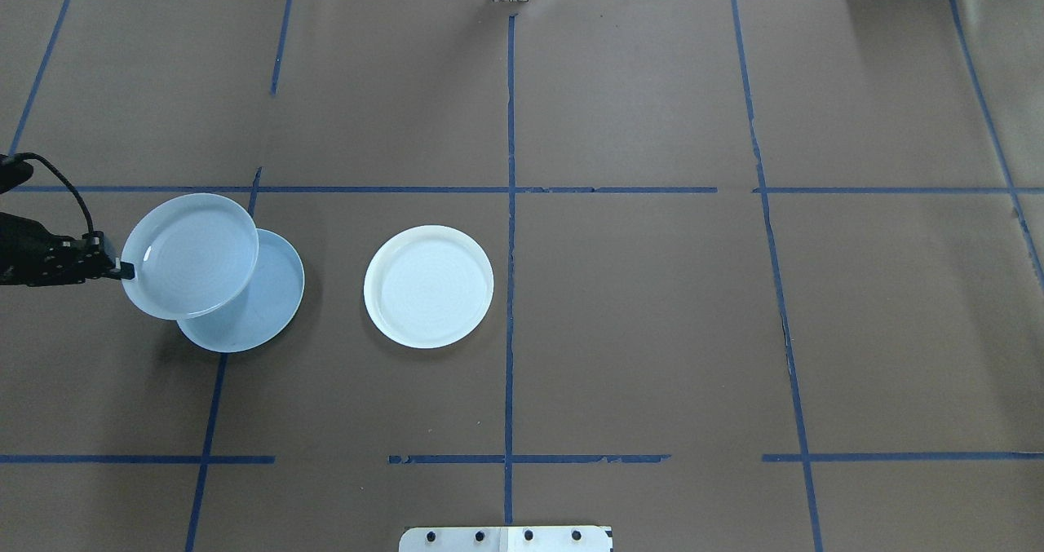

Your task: Stack plate in center

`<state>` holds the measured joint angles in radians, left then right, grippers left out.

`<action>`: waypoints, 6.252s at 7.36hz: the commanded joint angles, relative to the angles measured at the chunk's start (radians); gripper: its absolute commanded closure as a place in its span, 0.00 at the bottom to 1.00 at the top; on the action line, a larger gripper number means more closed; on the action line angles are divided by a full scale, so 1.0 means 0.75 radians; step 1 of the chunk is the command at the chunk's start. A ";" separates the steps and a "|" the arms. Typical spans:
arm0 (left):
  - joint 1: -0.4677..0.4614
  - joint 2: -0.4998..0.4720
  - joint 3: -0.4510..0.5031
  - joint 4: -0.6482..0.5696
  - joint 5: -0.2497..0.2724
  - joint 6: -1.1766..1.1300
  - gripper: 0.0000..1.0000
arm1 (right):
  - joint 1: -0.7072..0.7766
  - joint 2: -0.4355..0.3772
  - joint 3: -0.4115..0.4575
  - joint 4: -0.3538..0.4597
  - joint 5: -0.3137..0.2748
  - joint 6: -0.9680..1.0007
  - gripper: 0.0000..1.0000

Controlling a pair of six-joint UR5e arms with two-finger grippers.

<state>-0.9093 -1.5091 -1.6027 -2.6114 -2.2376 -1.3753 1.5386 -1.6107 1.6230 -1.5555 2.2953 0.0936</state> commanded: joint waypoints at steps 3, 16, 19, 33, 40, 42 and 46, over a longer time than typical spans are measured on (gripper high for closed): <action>0.118 -0.037 -0.003 -0.007 0.067 -0.097 0.93 | 0.000 0.000 0.000 0.000 0.001 0.000 0.00; 0.535 -0.546 -0.097 0.561 0.543 -0.670 0.10 | 0.000 0.000 0.000 0.002 0.001 -0.002 0.00; 0.535 -0.551 -0.097 0.553 0.529 -0.649 0.90 | 0.000 0.000 0.000 0.000 0.001 0.000 0.00; 0.071 0.006 -0.261 0.287 0.034 0.123 1.00 | 0.000 0.000 0.000 0.000 -0.001 0.000 0.00; 0.075 -0.015 -0.076 0.124 0.030 0.136 0.01 | 0.000 0.000 0.000 0.000 0.001 0.000 0.00; 0.073 0.001 -0.090 0.123 -0.002 0.138 0.00 | 0.002 0.000 0.000 0.000 0.001 -0.002 0.00; -0.296 0.116 -0.076 0.207 -0.219 0.656 0.00 | 0.000 0.000 0.000 0.000 -0.001 0.000 0.00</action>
<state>-1.0502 -1.4549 -1.6670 -2.4922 -2.3926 -1.0606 1.5387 -1.6107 1.6229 -1.5555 2.2961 0.0934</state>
